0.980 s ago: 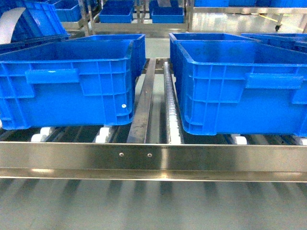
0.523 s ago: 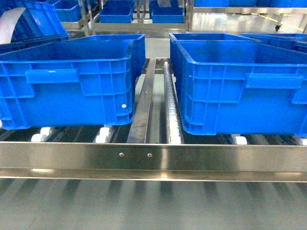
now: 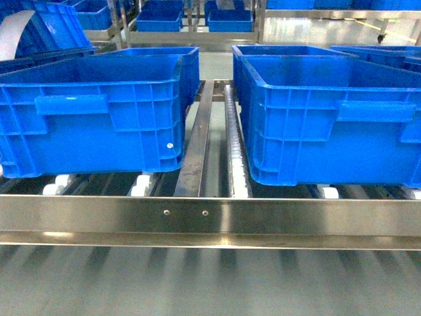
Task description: Sort blue parts and orange caps into right shelf containers
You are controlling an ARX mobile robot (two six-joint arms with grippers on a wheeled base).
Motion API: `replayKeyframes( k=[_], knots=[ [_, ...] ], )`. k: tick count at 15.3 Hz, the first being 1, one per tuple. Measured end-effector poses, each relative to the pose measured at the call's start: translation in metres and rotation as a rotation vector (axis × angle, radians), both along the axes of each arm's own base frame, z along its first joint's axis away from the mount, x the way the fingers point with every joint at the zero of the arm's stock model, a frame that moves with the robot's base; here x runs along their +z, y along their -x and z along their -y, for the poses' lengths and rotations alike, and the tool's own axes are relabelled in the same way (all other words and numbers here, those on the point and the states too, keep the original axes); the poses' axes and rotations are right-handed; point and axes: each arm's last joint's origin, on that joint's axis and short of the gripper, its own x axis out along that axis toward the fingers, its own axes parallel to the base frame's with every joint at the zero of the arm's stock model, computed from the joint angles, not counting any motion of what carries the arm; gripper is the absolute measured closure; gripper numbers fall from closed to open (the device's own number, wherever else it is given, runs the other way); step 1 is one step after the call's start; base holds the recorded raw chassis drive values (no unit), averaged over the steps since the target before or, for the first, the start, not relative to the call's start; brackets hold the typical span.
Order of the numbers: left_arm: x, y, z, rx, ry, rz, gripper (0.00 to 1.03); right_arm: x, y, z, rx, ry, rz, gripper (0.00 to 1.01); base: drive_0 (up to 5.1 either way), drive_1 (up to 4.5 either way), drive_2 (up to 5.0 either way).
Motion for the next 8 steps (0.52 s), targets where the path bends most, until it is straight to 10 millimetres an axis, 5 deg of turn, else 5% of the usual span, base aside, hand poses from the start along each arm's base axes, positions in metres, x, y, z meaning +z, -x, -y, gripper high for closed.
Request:
replayKeyframes(
  k=[8],
  knots=[
    [0.0000,0.0000,0.0000,0.000,0.000,0.000,0.05,-0.0001,0.0000,0.0000,0.000,0.000,0.000,0.03,0.0,0.00,0.0]
  ],
)
